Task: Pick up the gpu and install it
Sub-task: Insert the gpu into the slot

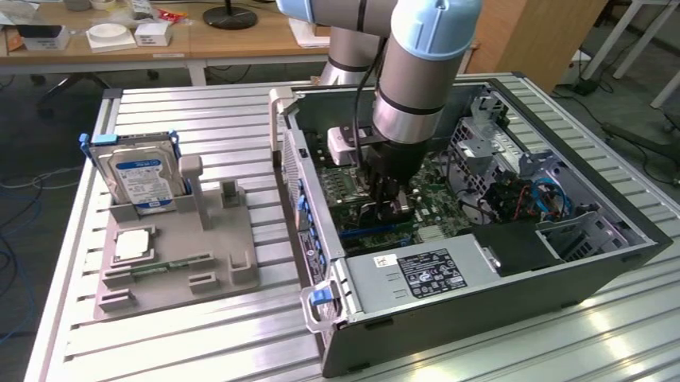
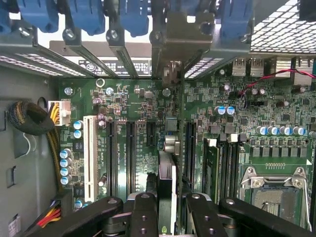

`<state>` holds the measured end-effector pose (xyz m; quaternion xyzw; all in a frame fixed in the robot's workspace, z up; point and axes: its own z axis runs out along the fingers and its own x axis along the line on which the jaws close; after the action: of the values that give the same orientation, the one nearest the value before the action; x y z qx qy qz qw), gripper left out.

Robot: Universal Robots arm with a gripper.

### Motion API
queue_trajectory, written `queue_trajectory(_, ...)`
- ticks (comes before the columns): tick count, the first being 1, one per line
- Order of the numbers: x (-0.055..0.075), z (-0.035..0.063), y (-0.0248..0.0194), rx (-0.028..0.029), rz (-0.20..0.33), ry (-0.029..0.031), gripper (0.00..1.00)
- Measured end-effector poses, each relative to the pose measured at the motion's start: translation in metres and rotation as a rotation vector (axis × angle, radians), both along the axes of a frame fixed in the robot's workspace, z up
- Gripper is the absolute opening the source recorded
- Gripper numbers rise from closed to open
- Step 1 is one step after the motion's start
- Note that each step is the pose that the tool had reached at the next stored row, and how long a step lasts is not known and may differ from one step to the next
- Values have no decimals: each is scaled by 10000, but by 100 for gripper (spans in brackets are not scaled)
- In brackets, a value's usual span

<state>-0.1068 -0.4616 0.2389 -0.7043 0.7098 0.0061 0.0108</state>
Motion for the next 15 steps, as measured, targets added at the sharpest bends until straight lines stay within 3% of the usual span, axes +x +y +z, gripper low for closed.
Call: queue_trajectory(15,0,0,0,0,0,0,27)
